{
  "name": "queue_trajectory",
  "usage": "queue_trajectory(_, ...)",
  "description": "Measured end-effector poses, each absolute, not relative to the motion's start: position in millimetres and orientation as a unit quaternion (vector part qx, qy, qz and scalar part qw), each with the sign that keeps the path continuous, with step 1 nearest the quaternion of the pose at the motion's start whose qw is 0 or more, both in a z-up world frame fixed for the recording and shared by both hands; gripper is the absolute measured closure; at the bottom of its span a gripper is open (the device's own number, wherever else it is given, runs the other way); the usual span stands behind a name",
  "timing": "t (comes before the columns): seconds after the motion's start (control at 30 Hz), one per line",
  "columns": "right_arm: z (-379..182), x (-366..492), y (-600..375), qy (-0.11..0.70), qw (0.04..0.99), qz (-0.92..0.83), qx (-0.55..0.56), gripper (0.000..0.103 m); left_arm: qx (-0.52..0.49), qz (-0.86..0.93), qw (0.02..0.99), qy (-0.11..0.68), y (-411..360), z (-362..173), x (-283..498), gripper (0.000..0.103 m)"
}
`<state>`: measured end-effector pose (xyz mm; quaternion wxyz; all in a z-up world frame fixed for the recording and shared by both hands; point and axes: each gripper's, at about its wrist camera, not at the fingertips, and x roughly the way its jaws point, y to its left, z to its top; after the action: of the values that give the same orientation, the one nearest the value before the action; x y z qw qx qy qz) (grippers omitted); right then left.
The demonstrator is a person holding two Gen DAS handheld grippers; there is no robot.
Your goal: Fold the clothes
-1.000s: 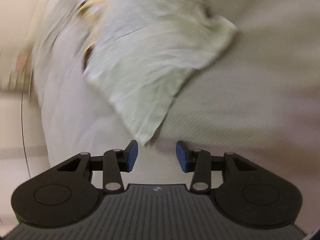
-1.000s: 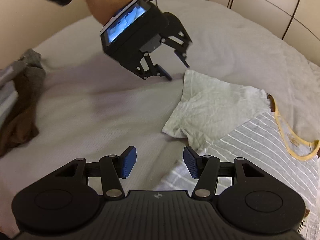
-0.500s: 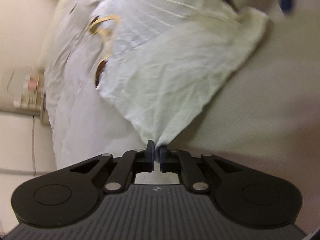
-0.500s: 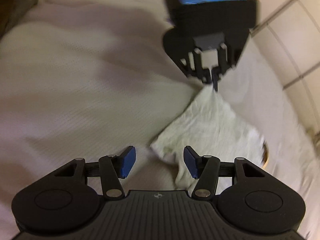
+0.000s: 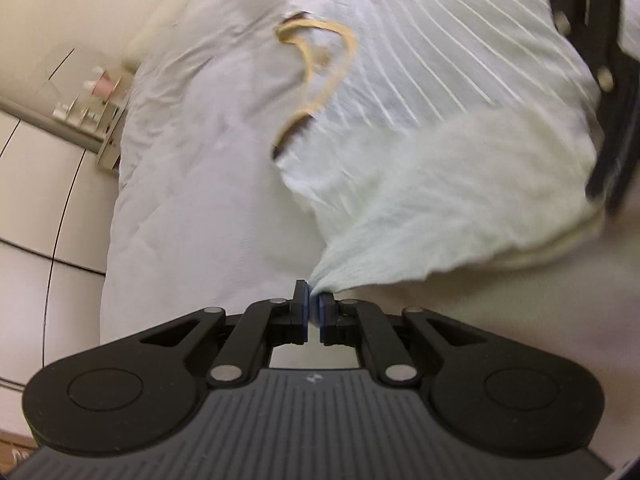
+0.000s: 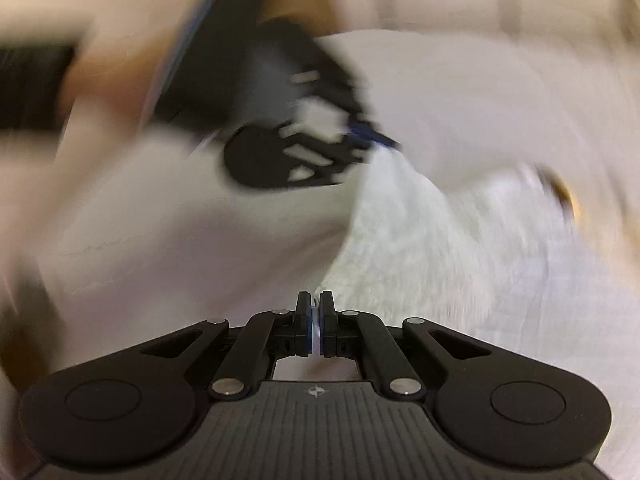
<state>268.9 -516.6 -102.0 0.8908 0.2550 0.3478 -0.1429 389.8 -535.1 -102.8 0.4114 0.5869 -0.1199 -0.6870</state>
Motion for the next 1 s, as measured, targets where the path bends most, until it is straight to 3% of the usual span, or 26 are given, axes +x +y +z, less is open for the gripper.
queue_trajectory(0.17, -122, 225, -560, 0.302, 0.836, -0.188, 0.417, 0.098, 0.608, -0.685, 0.384, -0.114, -566, -96, 353, 0.099)
queue_trajectory(0.4, -142, 184, -583, 0.294, 0.801, -0.214, 0.476, 0.098, 0.587, -0.713, 0.371, -0.094, -604, -100, 313, 0.094)
queue_trajectory(0.53, -146, 175, -588, 0.295, 0.788, -0.227, 0.491, 0.094, 0.527, -0.729, 0.437, 0.0, -628, -91, 321, 0.076)
queue_trajectory(0.8, -135, 153, -603, 0.303, 0.798, -0.229, 0.468, 0.077, 0.408, -0.688, 0.567, 0.196, -625, -73, 372, 0.075)
queue_trajectory(0.87, -131, 150, -612, 0.303, 0.805, -0.229, 0.456, 0.066, 0.37, -0.665, 0.595, 0.26, -612, -75, 384, 0.074)
queue_trajectory(1.0, -137, 166, -647, 0.309, 0.813, -0.222, 0.442, 0.062, 0.287, -0.624, 0.622, 0.376, -580, -92, 390, 0.073)
